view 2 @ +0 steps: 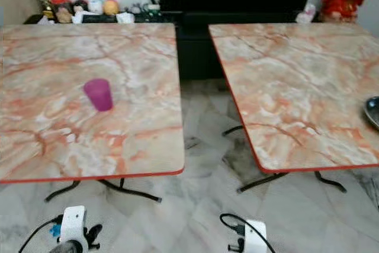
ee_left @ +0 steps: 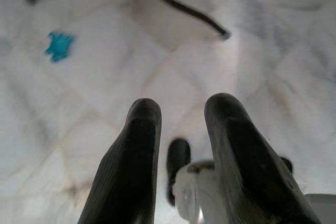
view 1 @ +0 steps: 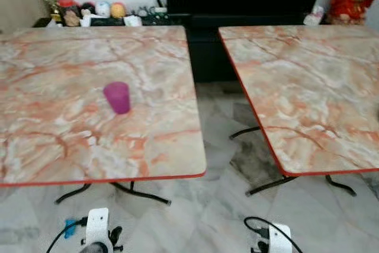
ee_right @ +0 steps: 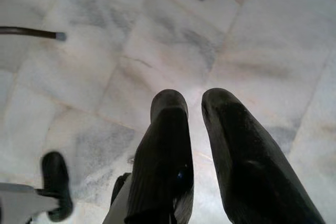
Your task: Setting the table
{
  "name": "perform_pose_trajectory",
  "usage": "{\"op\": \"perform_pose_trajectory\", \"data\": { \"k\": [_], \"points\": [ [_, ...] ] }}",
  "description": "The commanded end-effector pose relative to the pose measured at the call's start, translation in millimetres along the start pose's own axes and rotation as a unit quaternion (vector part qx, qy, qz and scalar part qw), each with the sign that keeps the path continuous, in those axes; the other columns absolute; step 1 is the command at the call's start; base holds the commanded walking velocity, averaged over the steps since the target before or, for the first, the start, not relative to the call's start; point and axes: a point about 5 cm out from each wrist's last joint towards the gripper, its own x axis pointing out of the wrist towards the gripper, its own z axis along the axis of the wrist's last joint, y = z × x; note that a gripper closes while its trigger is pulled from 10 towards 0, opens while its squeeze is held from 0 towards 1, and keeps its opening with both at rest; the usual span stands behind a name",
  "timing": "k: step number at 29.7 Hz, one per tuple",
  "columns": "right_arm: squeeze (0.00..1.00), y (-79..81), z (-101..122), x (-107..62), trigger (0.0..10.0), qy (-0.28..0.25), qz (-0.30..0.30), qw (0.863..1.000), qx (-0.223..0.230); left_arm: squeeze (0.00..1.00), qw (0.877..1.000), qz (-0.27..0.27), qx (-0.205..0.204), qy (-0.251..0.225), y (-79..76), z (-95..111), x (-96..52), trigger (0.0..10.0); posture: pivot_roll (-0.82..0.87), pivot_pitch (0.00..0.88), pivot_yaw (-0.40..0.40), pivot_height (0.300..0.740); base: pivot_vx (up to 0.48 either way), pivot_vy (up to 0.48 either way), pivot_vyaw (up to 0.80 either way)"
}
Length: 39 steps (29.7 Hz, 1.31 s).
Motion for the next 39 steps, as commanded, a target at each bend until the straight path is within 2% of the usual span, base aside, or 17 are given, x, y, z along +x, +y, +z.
{"op": "perform_pose_trajectory", "data": {
  "k": [1, 4, 7, 10, 21, 26, 29, 31, 32, 36, 37, 39],
  "points": [
    [0.0, 9.6, 3.1, 0.6, 10.0, -0.009, 0.019, 1.0, -0.014, 0.0, 1.0, 0.012, -0.004, 0.013, 7.8, -5.0, -2.0, 10.0, 0.12, 0.018, -0.008, 0.74, 0.0, 0.356, 0.8],
    [0.0, 11.1, 5.9, 0.9, 10.0, -0.017, 0.023, 0.999, -0.028, 0.0, 1.0, 0.012, -0.004, 0.014, 7.9, -5.3, -2.1, 10.0, 0.12, 0.02, -0.007, 0.74, 0.0, 0.356, 0.8],
    [0.0, 11.5, 5.4, 1.0, 10.0, -0.014, 0.023, 1.0, -0.017, 0.0, 1.0, 0.012, -0.005, 0.014, 7.9, -5.5, -2.2, 10.0, 0.12, 0.018, -0.009, 0.74, 0.0, 0.324, 0.71],
    [0.0, 11.6, 4.4, 0.8, 10.0, -0.012, 0.021, 1.0, -0.007, 0.0, 1.0, 0.012, -0.001, 0.013, 7.8, -5.9, -2.4, 10.0, 0.13, 0.004, -0.014, 0.74, 0.0, 0.0, 0.0],
    [0.0, 13.0, 2.5, 0.3, 10.0, -0.011, 0.023, 1.0, -0.014, 0.0, 1.0, 0.003, 0.019, -0.003, 9.1, -2.5, -2.8, 10.0, 0.14, 0.0, -0.015, 0.74, 0.0, 0.0, 0.0],
    [0.0, 14.3, 2.0, 0.0, 10.0, -0.012, 0.024, 1.0, -0.012, 0.0, 0.999, 0.002, 0.028, -0.045, 14.1, 10.3, -3.0, 10.0, 0.14, 0.0, -0.011, 0.74, 0.0, 0.0, 0.0],
    [0.0, 15.3, 1.6, -0.2, 10.0, -0.013, 0.029, 0.999, -0.017, 0.0, 0.995, -0.01, 0.034, -0.091, 20.1, 19.4, -6.5, 10.0, 0.14, 0.0, -0.015, 0.74, 0.0, 0.0, 0.0],
    [0.0, 15.5, 1.4, -0.3, 10.0, -0.013, 0.029, 0.999, -0.018, 0.0, 0.994, -0.012, 0.034, -0.099, 21.1, 20.7, -7.3, 10.0, 0.14, 0.0, -0.015, 0.74, 0.0, 0.0, 0.0],
    [0.0, 16.2, 0.8, -0.5, 10.0, -0.013, 0.031, 0.999, -0.018, 0.0, 0.99, -0.021, 0.048, -0.129, 25.1, 23.0, -12.7, 10.0, 0.15, 0.0, -0.01, 0.74, 0.0, 0.0, 0.0],
    [0.0, 17.1, -0.1, -0.9, 10.0, -0.014, 0.034, 0.999, -0.016, 0.0, 0.981, -0.026, 0.063, -0.183, 33.0, 22.9, -28.3, 10.0, 0.16, 0.0, -0.01, 0.74, 0.0, 0.0, 0.0],
    [0.0, 17.1, -0.1, -0.9, 10.0, -0.014, 0.034, 0.999, -0.016, 0.0, 0.981, -0.026, 0.063, -0.183, 33.0, 22.9, -28.3, 10.0, 0.16, 0.0, -0.01, 0.74, 0.0, 0.0, 0.0],
    [0.0, 17.7, -0.3, -1.0, 10.0, -0.014, 0.035, 0.999, -0.018, 0.0, 0.977, -0.024, 0.065, -0.201, 37.2, 22.2, -37.6, 10.0, 0.17, 0.0, -0.012, 0.74, 0.0, 0.0, 0.0]
  ]
}}
